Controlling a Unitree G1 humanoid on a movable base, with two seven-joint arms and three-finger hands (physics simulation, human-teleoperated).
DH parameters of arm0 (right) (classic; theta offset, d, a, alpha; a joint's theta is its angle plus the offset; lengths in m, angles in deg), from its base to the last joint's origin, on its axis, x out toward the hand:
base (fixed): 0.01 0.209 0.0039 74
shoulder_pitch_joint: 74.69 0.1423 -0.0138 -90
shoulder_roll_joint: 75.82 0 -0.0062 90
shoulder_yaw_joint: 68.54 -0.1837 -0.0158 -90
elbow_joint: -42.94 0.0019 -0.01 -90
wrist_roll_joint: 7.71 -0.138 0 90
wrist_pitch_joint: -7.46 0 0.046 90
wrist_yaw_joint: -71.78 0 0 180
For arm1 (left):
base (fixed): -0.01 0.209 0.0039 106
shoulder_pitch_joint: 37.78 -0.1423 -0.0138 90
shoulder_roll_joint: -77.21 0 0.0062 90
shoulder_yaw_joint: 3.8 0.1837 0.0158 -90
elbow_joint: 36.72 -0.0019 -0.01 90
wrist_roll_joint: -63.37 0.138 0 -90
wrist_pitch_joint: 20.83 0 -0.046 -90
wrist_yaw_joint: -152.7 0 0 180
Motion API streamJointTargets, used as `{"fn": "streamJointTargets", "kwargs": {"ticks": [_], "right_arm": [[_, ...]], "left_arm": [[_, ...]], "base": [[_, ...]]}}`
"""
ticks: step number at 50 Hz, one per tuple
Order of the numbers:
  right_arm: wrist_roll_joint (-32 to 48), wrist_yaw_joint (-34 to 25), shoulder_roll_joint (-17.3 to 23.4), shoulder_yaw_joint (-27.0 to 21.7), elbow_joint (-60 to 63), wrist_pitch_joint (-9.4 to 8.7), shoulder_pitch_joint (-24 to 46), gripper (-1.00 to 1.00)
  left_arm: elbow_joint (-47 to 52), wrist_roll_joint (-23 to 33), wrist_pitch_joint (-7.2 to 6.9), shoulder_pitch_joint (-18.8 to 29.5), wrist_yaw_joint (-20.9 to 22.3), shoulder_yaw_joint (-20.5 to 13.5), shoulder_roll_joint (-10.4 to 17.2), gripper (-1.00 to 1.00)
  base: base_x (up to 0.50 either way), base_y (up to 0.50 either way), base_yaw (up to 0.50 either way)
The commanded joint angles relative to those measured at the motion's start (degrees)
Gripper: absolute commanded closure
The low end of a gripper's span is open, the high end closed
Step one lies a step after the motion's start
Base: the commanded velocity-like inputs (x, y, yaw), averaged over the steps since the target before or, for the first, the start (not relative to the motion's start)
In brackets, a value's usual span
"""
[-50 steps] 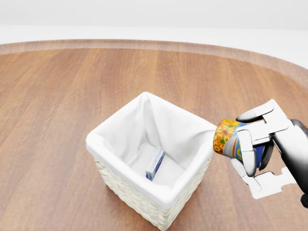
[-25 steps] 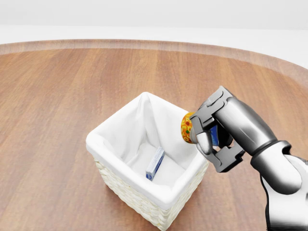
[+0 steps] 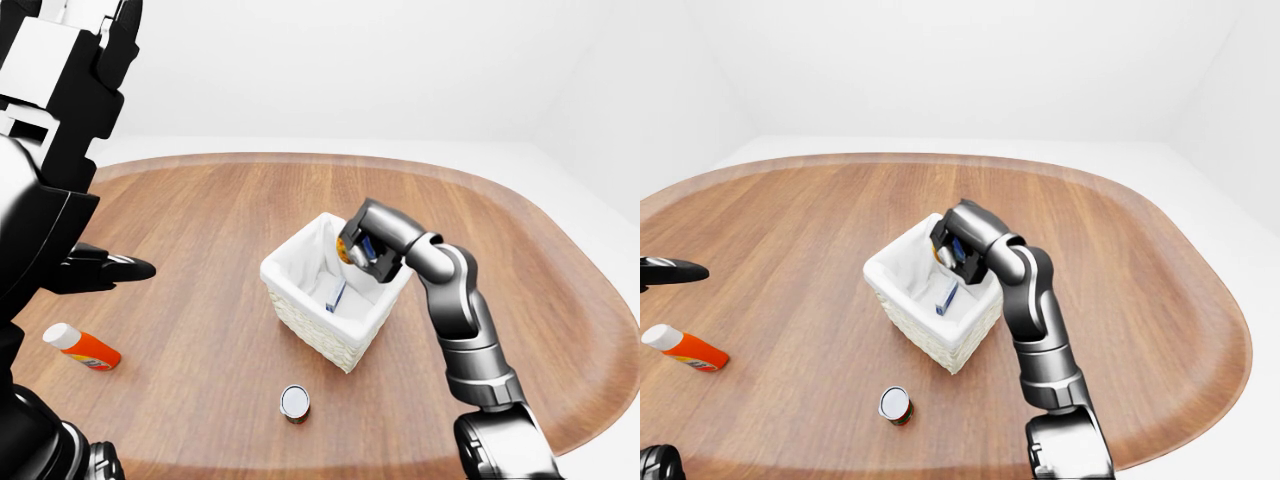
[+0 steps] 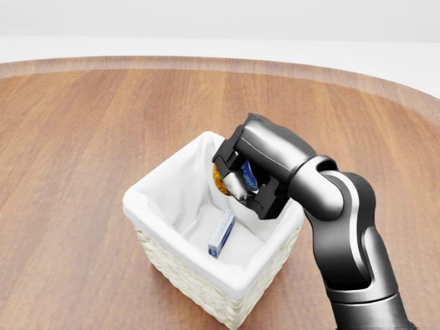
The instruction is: Pick up the alphabet soup and the cream cheese box, and put them in the basket.
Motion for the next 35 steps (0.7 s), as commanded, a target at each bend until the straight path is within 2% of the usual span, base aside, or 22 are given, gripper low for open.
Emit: {"fn": "streamJointTargets", "kwargs": {"ticks": [1,17,27,35], "right_arm": [[7.2,0.0,-2.3,2.7,-7.7,0.00,6.0,1.00],[18.1,0.0,-4.2,3.5,-15.8,0.00,13.8,1.00],[22.9,0.0,-5.5,4.0,-14.7,0.00,15.0,1.00],[26.4,0.0,-6.3,4.6,-13.0,0.00,13.0,1.00]], "left_arm": [[0.0,0.0,0.00,0.0,0.0,0.1,0.0,-1.00],[0.1,-0.3,0.00,-0.3,0.0,-0.1,-0.2,-1.00],[0.1,-0.4,0.00,-0.2,0.0,-0.1,-0.1,-1.00],[0.0,-0.4,0.00,-0.1,0.0,-0.1,0.0,-1.00]], "base": [[0.00,0.00,0.00],[0.00,0.00,0.00],[0.00,0.00,0.00],[0.00,0.00,0.00]]}}
